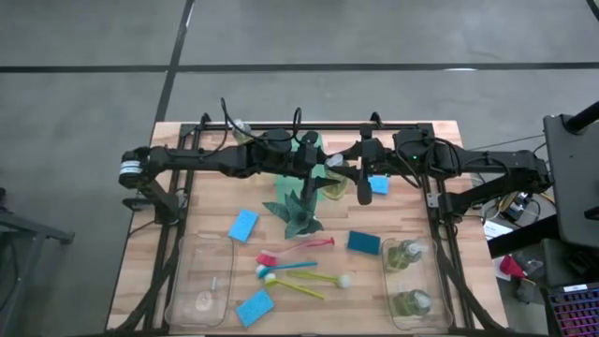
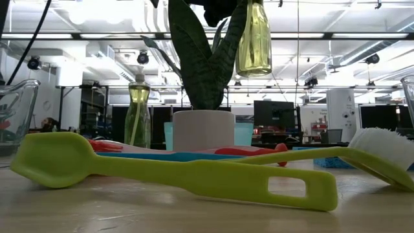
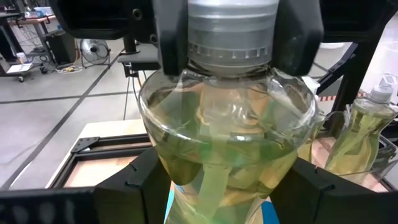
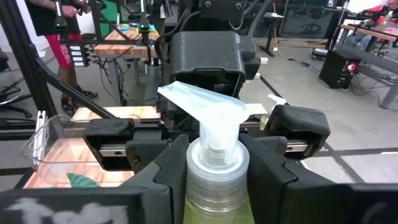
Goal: Pick & Place Kitchen Sink Supplies
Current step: Put the yellow soap dispenser into the right transparent bin
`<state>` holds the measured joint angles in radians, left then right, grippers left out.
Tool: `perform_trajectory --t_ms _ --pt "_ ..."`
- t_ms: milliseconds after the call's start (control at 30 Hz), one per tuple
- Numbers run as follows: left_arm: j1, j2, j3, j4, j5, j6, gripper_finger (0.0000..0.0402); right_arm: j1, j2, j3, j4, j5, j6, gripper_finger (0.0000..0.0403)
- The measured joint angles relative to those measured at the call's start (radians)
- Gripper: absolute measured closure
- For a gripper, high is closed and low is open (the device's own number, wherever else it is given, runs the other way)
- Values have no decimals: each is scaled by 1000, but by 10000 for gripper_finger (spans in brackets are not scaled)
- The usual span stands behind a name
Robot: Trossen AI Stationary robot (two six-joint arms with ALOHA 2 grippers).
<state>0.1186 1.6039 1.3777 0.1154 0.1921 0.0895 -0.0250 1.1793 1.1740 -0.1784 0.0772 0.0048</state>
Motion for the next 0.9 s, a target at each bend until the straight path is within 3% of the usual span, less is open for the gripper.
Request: perform_trajectory --t_ms 367,700,900 --pt "-1 0 0 6 -48 22 178 0 -6 0 -3 0 -8 284" --pt "1 -6 0 19 -68 55 94 -1 -6 -4 -22 34 -8 287" --pt "1 -44 1 -9 -122 107 73 -7 -18 -5 -33 49 -7 290"
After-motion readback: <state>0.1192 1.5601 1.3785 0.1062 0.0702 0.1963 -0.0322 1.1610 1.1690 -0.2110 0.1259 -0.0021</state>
